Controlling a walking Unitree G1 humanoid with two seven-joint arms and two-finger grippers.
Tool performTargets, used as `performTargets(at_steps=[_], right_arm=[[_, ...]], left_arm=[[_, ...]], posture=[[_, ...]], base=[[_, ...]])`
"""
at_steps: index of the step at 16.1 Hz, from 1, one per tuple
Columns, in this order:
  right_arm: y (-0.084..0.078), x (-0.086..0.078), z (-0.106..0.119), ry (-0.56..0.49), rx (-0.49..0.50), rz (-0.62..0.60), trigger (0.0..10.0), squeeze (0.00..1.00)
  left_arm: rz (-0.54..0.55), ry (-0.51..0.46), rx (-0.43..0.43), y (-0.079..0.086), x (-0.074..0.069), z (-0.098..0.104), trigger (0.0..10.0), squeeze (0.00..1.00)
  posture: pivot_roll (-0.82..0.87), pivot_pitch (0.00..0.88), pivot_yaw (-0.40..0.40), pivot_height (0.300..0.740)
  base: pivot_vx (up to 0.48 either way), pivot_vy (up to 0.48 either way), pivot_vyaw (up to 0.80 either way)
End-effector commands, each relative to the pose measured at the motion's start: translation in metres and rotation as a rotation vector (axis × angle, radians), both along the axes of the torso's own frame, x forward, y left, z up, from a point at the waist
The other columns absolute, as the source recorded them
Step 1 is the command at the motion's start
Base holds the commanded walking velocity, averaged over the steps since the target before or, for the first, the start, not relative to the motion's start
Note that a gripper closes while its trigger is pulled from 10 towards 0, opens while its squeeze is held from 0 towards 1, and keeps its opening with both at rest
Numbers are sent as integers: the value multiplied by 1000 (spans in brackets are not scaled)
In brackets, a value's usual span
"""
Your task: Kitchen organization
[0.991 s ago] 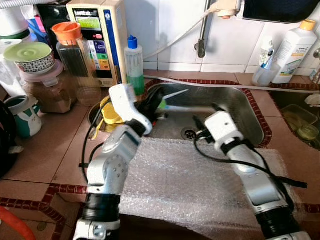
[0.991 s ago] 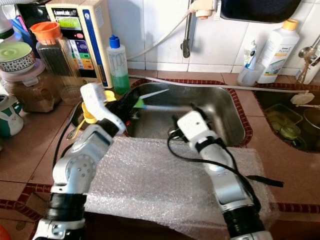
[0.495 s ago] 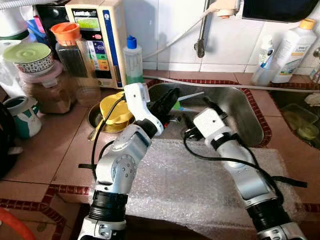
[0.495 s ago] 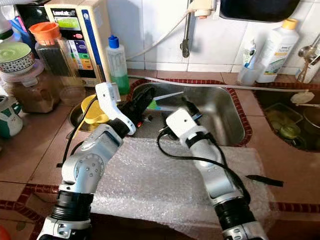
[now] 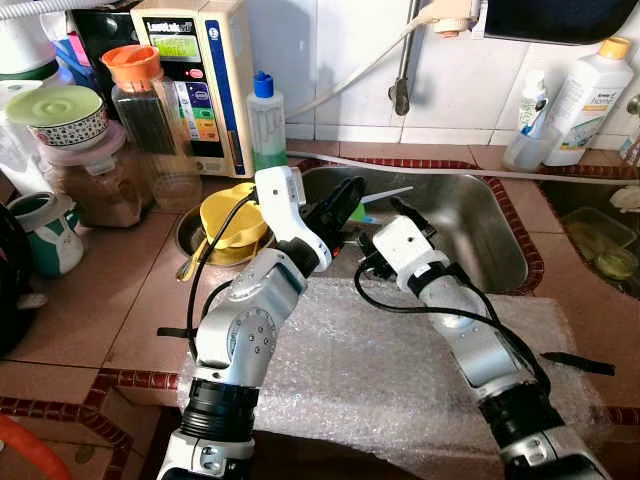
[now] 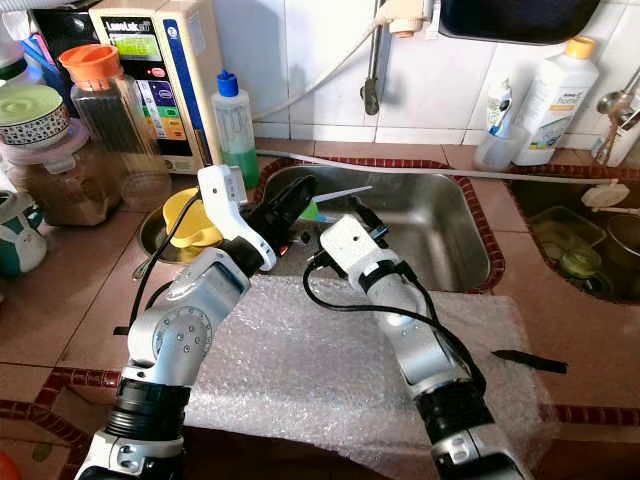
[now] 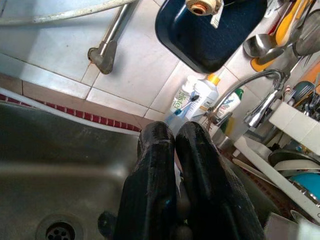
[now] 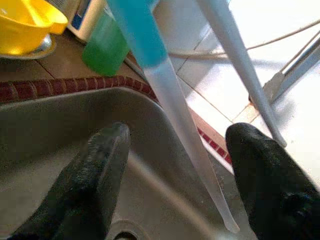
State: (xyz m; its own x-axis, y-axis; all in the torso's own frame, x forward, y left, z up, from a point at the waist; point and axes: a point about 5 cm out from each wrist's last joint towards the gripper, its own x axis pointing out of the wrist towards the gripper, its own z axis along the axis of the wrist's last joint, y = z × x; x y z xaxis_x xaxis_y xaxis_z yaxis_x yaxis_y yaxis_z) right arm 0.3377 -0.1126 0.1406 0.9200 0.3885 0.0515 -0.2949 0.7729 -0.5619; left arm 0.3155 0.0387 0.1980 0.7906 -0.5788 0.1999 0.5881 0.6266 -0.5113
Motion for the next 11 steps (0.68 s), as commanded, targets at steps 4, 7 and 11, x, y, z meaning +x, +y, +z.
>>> performTargets(at_steps=[4,7,11], right_arm=[[4,8,4,-16,3,-1,0,0],[4,10,5,-21,2,1,0,0],[3,9,3,-24,-16,9,0,0]], left_arm=[[-15,-11,5,-4,1,4,5922,0],[-12,-12,10,-4,1,3,6510,0],[2,-21,44,-3,3,2,10000,0]], posture=[[-28,0,53,740],[-30,0,53,740],[-34,0,53,740]], base=[[0,0,0],[0,0,0],[0,0,0]])
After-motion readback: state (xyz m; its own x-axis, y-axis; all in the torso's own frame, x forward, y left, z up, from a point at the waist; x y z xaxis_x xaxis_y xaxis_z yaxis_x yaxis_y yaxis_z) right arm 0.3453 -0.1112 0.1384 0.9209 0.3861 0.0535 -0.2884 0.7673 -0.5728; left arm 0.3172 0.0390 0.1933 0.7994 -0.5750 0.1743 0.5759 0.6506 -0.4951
